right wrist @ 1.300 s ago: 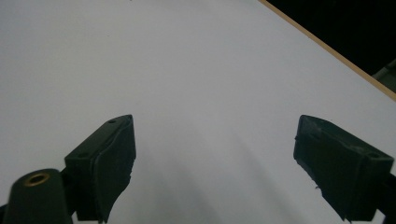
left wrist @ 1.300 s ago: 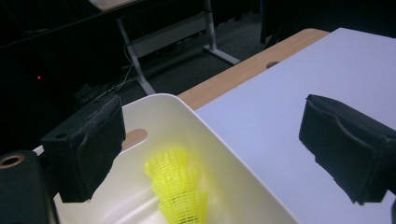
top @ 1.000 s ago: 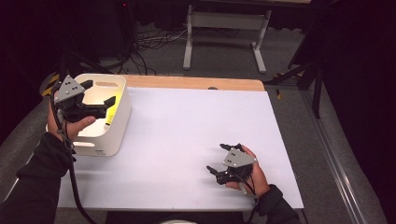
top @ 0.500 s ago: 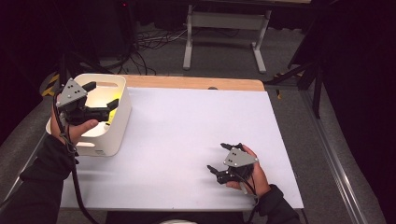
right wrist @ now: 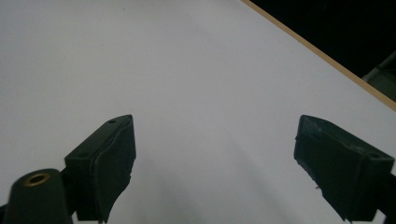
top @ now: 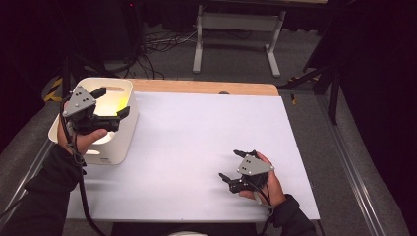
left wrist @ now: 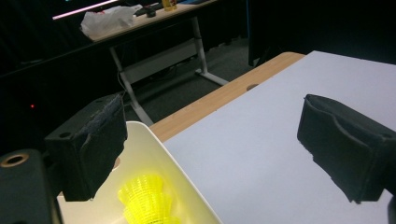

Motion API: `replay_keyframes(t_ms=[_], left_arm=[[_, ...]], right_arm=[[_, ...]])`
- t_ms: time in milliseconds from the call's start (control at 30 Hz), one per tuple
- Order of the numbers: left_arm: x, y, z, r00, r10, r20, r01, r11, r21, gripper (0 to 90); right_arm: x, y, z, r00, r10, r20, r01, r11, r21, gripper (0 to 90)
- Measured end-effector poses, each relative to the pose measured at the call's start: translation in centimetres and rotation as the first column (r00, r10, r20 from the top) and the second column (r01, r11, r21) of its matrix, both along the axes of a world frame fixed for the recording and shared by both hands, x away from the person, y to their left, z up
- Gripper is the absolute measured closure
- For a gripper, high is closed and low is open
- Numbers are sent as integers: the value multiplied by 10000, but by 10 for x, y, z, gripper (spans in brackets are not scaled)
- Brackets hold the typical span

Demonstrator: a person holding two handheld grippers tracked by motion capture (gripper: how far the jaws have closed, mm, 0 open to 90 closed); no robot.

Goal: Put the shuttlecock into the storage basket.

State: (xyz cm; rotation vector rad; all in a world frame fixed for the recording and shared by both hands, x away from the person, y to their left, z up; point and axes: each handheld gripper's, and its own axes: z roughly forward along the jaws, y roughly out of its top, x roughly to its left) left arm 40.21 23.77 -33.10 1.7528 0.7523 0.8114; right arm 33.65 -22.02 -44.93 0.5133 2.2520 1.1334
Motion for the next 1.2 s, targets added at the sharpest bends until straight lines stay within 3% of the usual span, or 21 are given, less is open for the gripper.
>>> replay_keyframes(t_ms=[700, 1200], left_arm=[[-7, -18, -7, 9981, -567, 231, 565, 9984, 97, 89], [-14, -33, -11, 9949, -922, 401, 907, 9951, 382, 88]], right_arm=[[0, -4, 3, 9999, -107, 87, 106, 9999, 81, 139], [0, -5, 4, 9998, -127, 136, 126, 9999, 109, 139]])
